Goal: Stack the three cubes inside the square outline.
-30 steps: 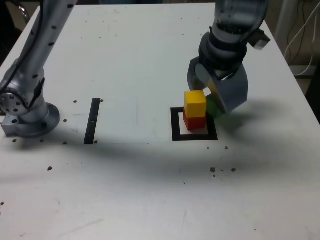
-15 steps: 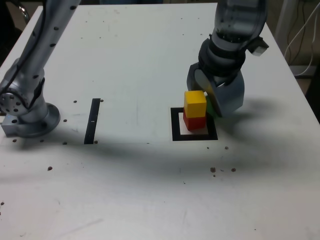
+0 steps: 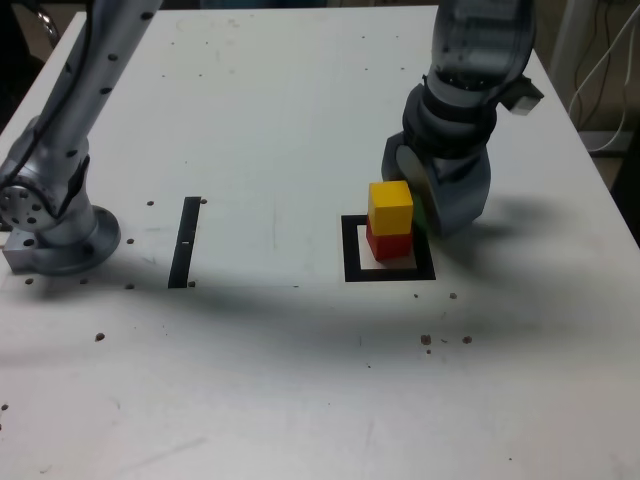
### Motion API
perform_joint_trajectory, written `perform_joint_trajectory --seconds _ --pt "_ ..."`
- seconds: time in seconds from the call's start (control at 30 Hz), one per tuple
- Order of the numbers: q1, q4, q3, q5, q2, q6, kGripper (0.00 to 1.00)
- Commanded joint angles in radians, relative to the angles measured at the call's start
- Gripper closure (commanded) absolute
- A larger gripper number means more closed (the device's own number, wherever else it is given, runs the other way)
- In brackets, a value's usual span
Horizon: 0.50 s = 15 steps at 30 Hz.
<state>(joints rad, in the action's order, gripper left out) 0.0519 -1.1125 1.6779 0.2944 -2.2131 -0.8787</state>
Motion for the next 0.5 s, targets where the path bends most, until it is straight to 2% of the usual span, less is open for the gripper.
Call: perform_joint_trajectory --seconds 0.0,0.17,0.47 --pt "0.0 0.012 -0.002 -0.003 -0.005 0.007 0.62" --pt "0.0 0.022 -0.002 0.0 -0.005 0.018 0.67" --pt "0.0 -0.006 0.057 0.034 0.018 0.021 0.67"
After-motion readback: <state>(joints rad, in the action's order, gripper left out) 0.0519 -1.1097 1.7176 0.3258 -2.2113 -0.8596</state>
